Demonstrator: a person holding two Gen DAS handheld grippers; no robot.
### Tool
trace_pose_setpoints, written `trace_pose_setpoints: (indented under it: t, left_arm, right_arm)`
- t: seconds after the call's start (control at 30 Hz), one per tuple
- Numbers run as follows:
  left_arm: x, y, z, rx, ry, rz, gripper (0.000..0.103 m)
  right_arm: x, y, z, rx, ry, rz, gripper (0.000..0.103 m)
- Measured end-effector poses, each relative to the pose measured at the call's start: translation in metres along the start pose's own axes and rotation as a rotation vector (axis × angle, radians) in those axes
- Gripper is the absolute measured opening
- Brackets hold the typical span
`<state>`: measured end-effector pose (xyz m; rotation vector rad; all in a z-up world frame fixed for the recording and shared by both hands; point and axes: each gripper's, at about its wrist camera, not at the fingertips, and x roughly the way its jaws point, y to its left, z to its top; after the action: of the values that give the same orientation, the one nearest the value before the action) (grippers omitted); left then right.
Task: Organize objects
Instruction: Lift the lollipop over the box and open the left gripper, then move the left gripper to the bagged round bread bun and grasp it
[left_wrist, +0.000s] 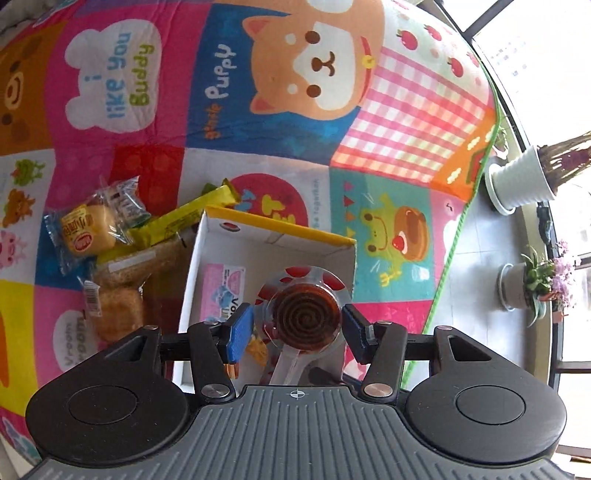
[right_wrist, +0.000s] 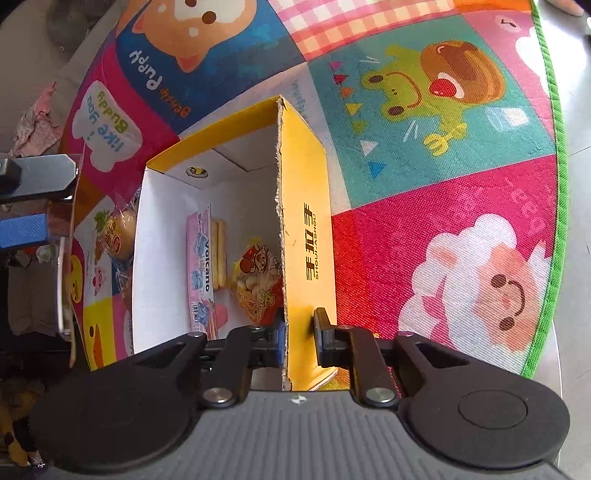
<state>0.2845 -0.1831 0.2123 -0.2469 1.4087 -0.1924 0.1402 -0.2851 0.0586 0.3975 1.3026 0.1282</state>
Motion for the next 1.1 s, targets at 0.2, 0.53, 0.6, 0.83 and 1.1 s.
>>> trace_pose_setpoints:
  t: [0.2, 0.53, 0.6, 0.83, 1.1]
  left_arm:
    - [-0.004, 0.006, 0.007, -0.064, -0.030, -0.056, 0.055]
    - [-0.040, 0.056, 0.002, 0.127, -0.183, 0.146, 0.055]
    - [-0.047, 0.075, -0.004, 0.240, -0.201, 0.241, 0.055]
    - [-0.051, 0.118, -0.046, 0.650, -0.148, 0.377, 0.056]
    - [-0.045, 0.097, -0.019, 0.584, -0.277, 0.048, 0.056]
  right_arm:
    - [0.000, -0.002, 0.000, 0.002, 0.004, 0.014, 0.015]
    - [0.001, 0.000, 0.000, -0.009, -0.007, 0.009, 0.015]
    - [0.000, 0.000, 0.000, -0.015, -0.010, 0.006, 0.015]
    - [0.001, 0.002, -0.003, -0.021, -0.027, -0.011, 0.015]
    - [0.014, 0.021, -0.006, -0.040, -0.030, -0.151, 0.015]
